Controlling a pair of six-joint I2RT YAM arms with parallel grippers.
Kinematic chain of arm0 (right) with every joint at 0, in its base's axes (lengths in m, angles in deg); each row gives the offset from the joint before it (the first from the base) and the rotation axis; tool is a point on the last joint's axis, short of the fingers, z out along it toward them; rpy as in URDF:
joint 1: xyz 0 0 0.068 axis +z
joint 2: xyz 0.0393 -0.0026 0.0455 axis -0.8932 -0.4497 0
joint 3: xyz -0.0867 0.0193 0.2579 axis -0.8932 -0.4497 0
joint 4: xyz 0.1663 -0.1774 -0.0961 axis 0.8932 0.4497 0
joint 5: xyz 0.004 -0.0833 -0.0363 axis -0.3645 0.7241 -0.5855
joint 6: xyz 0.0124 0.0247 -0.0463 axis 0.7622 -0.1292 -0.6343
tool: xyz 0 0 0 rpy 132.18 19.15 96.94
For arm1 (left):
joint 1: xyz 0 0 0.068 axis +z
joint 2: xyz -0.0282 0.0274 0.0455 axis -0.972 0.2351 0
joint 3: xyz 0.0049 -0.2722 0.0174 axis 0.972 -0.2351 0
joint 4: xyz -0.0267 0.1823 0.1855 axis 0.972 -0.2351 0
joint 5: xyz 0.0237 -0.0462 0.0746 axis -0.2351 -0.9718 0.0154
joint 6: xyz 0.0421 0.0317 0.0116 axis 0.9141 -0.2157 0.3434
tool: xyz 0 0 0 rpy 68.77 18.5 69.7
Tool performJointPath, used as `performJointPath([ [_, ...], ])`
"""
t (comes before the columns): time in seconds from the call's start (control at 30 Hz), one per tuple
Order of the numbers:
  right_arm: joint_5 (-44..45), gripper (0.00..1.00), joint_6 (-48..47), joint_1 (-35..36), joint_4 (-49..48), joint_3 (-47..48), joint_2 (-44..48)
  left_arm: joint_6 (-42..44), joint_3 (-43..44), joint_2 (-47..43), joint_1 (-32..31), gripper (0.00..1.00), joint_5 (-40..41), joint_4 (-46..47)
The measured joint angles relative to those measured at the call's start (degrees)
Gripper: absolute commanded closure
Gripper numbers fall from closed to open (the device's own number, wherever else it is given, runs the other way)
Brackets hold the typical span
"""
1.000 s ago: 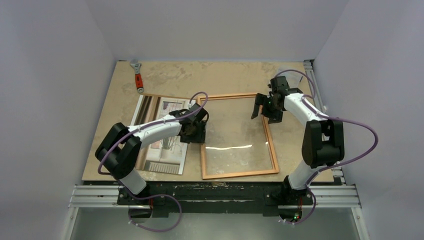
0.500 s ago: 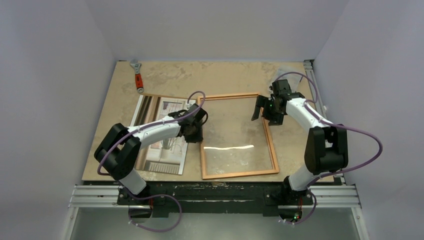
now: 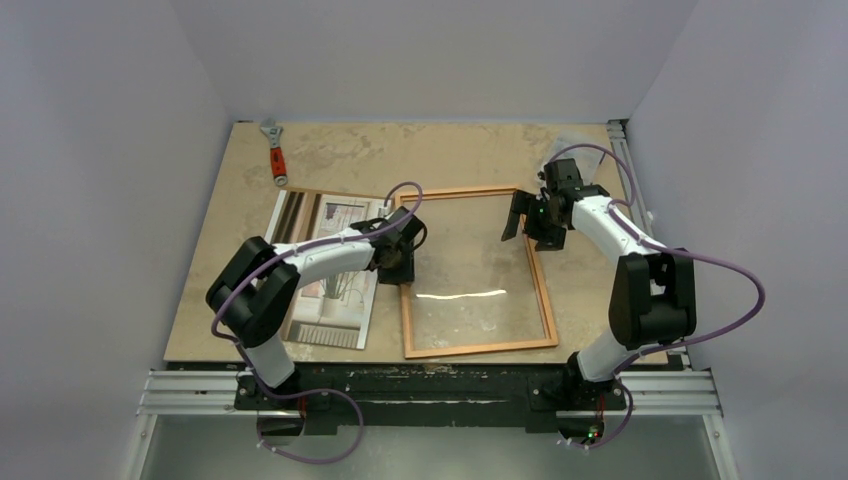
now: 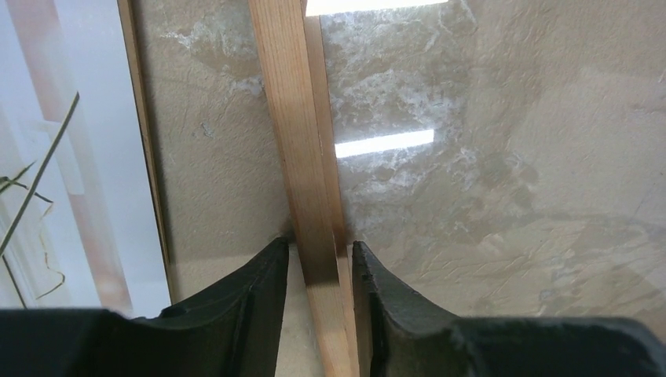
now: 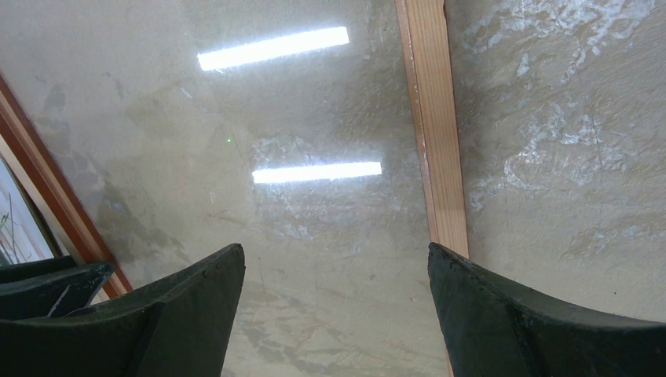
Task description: Put the photo into the frame
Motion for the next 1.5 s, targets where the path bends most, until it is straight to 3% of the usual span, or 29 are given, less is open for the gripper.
performJointPath([
  [0.23,-0.02,0.16,0.00,0.00,0.02,0.02,0.00,0.04,1.33,0.96,-0.74,0.82,0.24,-0.94],
  [0.6,-0.44,0.16,0.00,0.00,0.39,0.46,1.16,0.35,8.68,6.75,-4.15,0.83,0.46,-1.53],
  [0.7,-0.81,0.16,-0.02,0.00,0.39,0.46,1.31,0.66,9.09,7.08,-4.46,0.64,0.55,-1.40],
  [0.83,-1.16,0.16,-0.04,0.02,0.39,0.46,1.81,0.92,8.59,6.64,-4.55,0.28,0.96,-1.25],
  [0.9,-1.55,0.16,-0.02,0.09,0.37,0.46,2.78,0.98,6.69,4.57,-4.55,0.17,1.49,-1.27],
  [0.97,-1.73,0.16,-0.02,0.37,0.35,0.46,3.87,1.33,4.04,0.46,-4.52,0.15,1.86,-1.29],
  [1.1,-1.73,0.16,0.39,3.39,0.13,0.52,5.57,1.84,-1.81,-11.50,-3.23,0.17,1.44,0.13],
  [1.33,-3.17,0.17,3.96,14.60,-1.31,2.19,4.31,1.92,-11.78,-29.79,5.49,0.31,1.18,2.27],
  [1.37,-3.17,0.17,4.85,16.50,-1.79,2.73,3.89,1.90,-12.68,-31.04,6.58,0.34,1.70,1.18],
  [1.43,-3.26,0.17,6.64,20.48,-3.13,3.80,2.84,1.77,-13.73,-31.95,8.39,0.50,2.93,-1.33],
  [1.5,-3.43,0.17,8.24,24.06,-4.42,4.74,1.62,1.51,-14.43,-31.50,10.03,0.57,4.44,-4.37],
])
